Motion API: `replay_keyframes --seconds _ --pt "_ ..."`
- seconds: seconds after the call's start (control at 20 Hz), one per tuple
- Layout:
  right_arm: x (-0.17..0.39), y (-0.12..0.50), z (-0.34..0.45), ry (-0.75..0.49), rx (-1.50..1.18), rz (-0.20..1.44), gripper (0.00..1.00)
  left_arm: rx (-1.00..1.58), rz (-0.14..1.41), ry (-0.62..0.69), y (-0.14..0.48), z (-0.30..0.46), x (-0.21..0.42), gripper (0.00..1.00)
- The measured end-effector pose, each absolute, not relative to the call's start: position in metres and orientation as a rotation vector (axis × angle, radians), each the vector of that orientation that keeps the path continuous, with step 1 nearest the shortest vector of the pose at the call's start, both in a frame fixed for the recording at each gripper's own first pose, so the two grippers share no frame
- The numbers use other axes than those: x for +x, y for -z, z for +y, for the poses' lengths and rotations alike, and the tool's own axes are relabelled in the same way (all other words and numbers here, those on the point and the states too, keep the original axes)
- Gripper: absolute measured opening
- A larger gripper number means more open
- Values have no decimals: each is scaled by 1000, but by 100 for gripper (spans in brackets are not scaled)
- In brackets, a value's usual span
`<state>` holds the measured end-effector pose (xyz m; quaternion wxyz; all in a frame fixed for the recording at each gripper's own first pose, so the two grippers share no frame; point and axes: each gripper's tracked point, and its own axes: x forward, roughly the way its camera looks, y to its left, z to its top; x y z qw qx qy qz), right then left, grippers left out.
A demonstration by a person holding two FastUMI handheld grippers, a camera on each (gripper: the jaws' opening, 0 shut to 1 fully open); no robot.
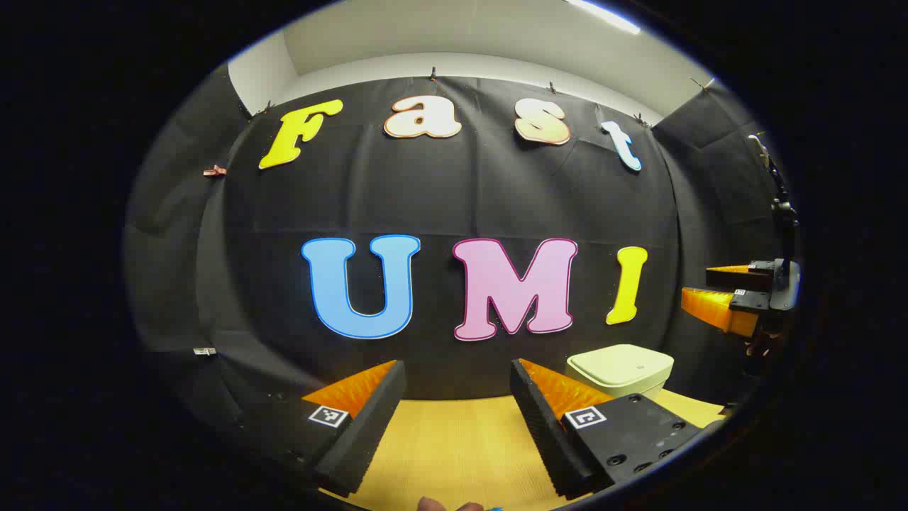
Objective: Press the lid of the desktop garbage bin to open it, pick up the crumpled paper on the desktop and throw it into the bin, then pick up the pop can on the desktop and drop it into the bin, and finally close the garbage bin lid.
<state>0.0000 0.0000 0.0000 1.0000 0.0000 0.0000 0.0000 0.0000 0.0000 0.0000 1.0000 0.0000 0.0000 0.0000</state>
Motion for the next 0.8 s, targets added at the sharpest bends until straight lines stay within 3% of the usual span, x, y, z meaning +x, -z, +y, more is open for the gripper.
replay_keyframes --seconds 0.8 --pt "2 9 4 -33 -7 38 96 -12 25 -9 3 -2 2 95"
